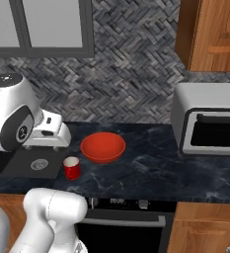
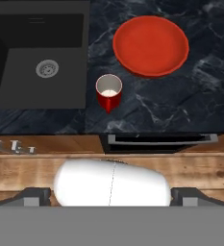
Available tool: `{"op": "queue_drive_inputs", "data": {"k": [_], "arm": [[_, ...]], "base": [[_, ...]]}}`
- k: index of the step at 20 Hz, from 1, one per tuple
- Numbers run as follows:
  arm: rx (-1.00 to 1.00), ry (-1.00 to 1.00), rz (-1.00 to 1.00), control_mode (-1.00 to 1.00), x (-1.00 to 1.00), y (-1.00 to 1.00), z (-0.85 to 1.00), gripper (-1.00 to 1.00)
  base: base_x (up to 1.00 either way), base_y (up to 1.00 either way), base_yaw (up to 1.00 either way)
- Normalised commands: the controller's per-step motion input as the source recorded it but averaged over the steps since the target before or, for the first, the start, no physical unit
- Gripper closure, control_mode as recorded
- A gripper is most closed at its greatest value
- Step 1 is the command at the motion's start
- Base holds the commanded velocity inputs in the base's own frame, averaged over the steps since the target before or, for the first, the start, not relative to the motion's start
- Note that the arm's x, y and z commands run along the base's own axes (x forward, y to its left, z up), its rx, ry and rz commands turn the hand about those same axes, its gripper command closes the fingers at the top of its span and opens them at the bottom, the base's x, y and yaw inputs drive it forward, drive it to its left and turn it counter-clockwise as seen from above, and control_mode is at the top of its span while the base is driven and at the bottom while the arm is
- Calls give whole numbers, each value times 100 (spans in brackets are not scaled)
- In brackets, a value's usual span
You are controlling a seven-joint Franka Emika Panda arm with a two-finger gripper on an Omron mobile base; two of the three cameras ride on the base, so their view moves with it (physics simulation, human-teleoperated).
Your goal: Clear the mugs and bowl far away from the sink.
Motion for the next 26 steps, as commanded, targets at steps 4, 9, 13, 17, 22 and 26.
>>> {"op": "queue_drive_inputs", "data": {"k": [4, 9, 13, 17, 22, 26], "arm": [[0, 0, 0, -100, -5, 0, -21, -100], [-1, 2, 0, -100, 1, 0, -33, -100], [2, 0, 0, -100, 8, 8, -40, -100], [0, 9, 0, -100, 0, 15, -61, -100], [-3, 18, 0, -100, 17, 21, -63, -100], [0, 15, 0, -100, 34, 7, -45, -100]], "base": [[-3, 0, 0], [0, 0, 0], [0, 0, 0], [0, 0, 0], [0, 0, 0], [0, 0, 0]]}}
